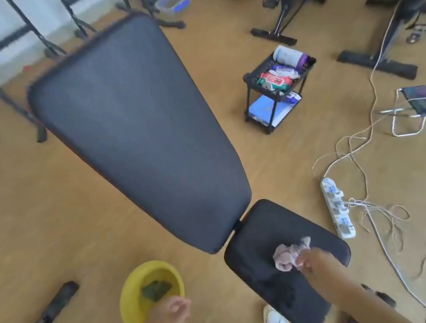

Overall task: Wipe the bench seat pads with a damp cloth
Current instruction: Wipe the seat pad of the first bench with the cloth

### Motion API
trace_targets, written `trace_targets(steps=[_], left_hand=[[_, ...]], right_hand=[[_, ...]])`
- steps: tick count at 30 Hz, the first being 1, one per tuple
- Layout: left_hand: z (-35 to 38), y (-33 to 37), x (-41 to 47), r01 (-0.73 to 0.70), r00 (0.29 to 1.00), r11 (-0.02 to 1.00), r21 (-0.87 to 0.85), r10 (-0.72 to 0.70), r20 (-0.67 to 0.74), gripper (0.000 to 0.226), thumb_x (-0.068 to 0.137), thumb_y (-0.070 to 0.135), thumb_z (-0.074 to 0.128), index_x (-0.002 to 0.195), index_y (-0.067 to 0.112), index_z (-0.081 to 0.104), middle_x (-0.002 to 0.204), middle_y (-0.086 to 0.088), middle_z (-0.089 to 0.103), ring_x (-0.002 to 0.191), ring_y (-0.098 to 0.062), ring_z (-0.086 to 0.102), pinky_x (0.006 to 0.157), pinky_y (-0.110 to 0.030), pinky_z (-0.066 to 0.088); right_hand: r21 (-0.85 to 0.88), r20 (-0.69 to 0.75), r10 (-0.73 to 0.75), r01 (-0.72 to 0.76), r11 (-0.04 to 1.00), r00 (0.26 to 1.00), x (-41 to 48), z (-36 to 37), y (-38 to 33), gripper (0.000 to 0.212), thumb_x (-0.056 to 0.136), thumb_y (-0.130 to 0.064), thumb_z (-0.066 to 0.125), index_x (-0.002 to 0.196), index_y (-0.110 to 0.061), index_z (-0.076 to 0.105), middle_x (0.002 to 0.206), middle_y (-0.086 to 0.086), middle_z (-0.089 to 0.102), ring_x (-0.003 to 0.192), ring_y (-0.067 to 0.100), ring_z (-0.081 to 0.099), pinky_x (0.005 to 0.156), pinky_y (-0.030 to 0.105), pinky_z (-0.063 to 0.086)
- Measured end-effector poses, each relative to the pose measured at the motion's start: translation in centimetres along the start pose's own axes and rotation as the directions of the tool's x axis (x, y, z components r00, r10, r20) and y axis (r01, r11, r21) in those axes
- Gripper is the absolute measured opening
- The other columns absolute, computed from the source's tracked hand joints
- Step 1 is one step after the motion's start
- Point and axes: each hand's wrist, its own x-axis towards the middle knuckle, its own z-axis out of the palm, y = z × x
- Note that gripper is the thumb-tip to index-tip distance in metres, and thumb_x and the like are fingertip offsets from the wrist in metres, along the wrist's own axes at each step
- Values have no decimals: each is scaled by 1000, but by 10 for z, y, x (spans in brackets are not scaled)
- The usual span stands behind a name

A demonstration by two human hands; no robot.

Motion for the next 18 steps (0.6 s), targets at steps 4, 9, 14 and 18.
trace_targets(steps=[4,9,14,18], left_hand=[[54,28,74,-138,989,949,285,149,-18,28,103,32,54,105,18,77,108,-5,80,98,-22,75,86,-38,60],[119,43,135,-99,989,941,323,128,-71,59,106,43,49,155,10,47,159,-11,53,144,-32,52,114,-38,44],[151,52,181,-83,989,979,185,104,-105,30,101,34,62,109,10,77,125,-11,76,121,-37,68,94,-37,54],[158,47,203,-71,974,993,95,90,-210,46,86,33,80,55,5,59,59,-13,69,71,-38,75,69,-45,66]], right_hand=[[69,-231,88,-74,995,969,49,42,13,30,94,-38,62,123,-31,59,127,-3,48,127,21,45,82,27,50],[139,-358,204,-164,977,911,85,104,32,36,94,-46,58,121,-23,67,151,0,39,131,25,38,94,33,46],[74,-436,56,-26,997,898,107,163,70,45,80,7,80,123,-5,73,138,9,63,119,26,54,88,32,58],[-105,-478,-233,208,973,847,86,202,88,39,95,14,49,121,1,74,138,12,65,130,29,58,116,30,37]])
